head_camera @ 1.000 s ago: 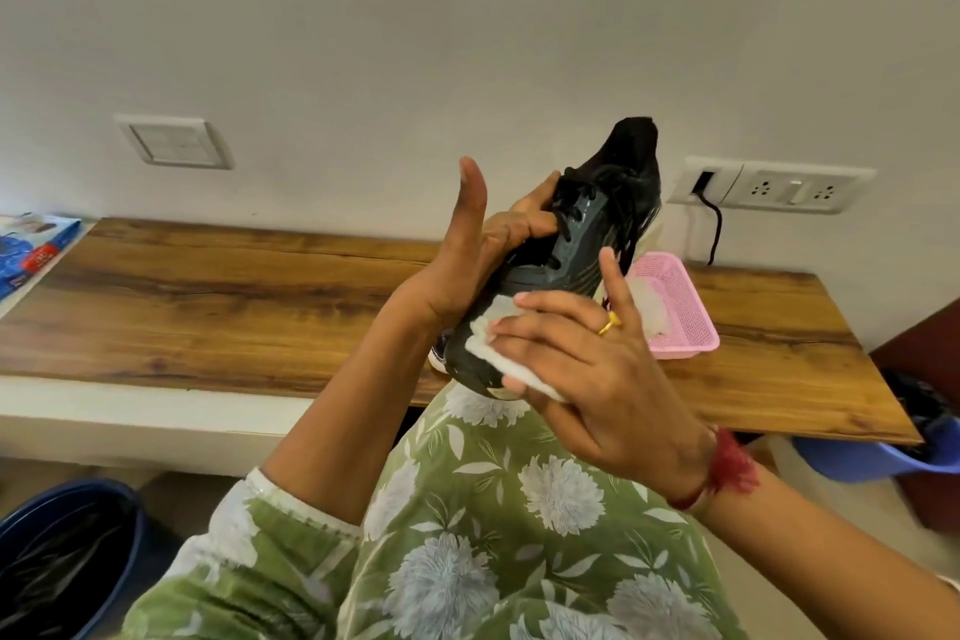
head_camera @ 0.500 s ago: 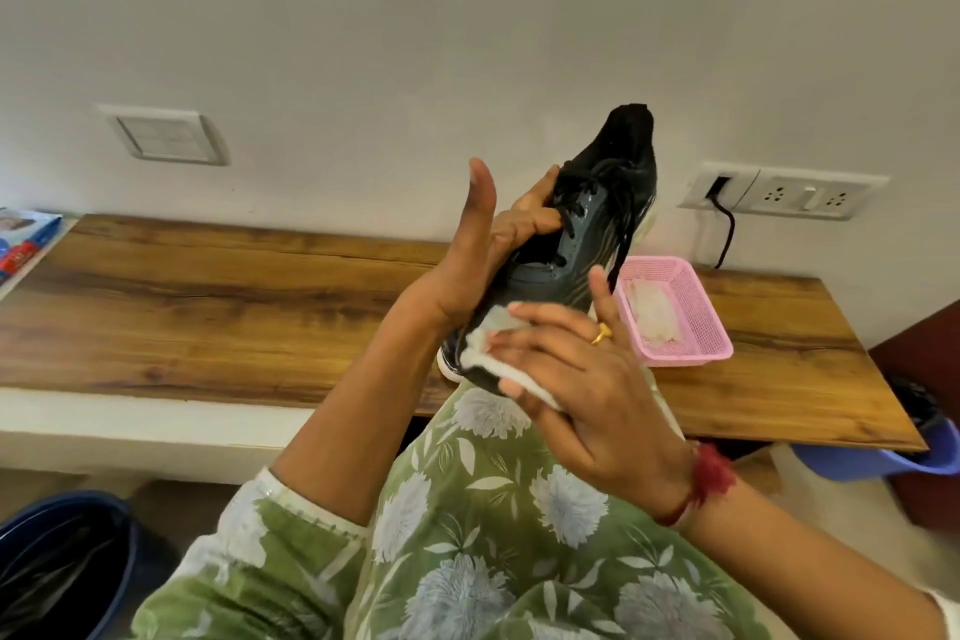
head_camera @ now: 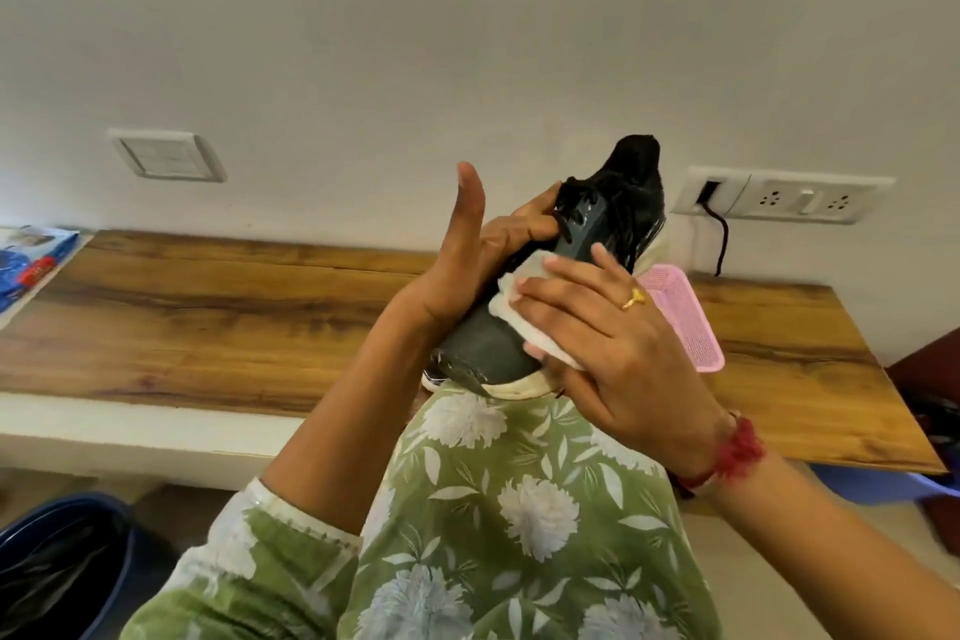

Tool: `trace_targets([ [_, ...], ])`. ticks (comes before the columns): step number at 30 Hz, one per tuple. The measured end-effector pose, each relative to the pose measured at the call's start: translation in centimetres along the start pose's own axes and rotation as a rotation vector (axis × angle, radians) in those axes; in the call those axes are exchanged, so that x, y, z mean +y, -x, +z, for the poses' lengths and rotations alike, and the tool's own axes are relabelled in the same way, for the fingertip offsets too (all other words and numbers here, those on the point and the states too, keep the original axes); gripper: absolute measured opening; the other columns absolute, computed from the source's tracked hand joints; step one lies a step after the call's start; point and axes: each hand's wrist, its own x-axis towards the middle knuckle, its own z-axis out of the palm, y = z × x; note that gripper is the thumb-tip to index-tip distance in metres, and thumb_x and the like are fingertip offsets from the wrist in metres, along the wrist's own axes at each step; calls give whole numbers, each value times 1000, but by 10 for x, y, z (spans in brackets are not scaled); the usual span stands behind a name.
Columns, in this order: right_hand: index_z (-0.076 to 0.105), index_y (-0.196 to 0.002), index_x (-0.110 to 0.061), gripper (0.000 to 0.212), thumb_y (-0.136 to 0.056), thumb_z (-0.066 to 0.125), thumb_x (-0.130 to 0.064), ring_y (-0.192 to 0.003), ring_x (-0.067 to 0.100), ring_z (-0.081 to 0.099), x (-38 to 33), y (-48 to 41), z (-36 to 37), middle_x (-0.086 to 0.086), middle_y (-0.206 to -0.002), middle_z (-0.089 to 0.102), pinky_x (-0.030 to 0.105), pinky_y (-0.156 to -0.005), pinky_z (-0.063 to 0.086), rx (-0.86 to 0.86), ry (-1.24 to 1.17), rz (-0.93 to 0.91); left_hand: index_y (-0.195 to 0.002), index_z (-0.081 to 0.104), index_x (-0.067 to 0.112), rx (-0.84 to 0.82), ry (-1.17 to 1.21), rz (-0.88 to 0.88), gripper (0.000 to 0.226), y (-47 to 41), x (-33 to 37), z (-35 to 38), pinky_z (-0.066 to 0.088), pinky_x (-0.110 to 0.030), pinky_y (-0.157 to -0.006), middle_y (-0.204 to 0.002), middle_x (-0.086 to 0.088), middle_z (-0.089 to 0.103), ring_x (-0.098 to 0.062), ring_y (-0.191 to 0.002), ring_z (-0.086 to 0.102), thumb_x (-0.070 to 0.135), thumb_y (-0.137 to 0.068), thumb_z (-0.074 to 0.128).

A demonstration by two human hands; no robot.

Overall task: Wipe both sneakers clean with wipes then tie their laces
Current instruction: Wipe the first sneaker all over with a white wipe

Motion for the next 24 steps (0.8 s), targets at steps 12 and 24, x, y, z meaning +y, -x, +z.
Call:
trace_targets([
  [12, 69, -103, -4, 34, -97, 44, -26, -116, 19, 56, 4, 53, -25, 6, -109, 68, 58, -112, 20, 164, -322, 128, -146, 27, -8, 48, 179, 133, 134, -41, 0, 55, 18, -51, -118, -150, -27, 32, -41, -140, 30, 91, -57, 46],
  [24, 55, -123, -14, 39, -100, 36, -39, -108, -8, 53, 5, 45, -40, -2, -125, 59, 17, -94, 42, 283, -644, 359, -140, 32, -14, -47, 261, 85, 134, -34, -8, 48, 38, -43, -108, -139, -27, 44, -37, -124, 47, 91, -58, 35],
])
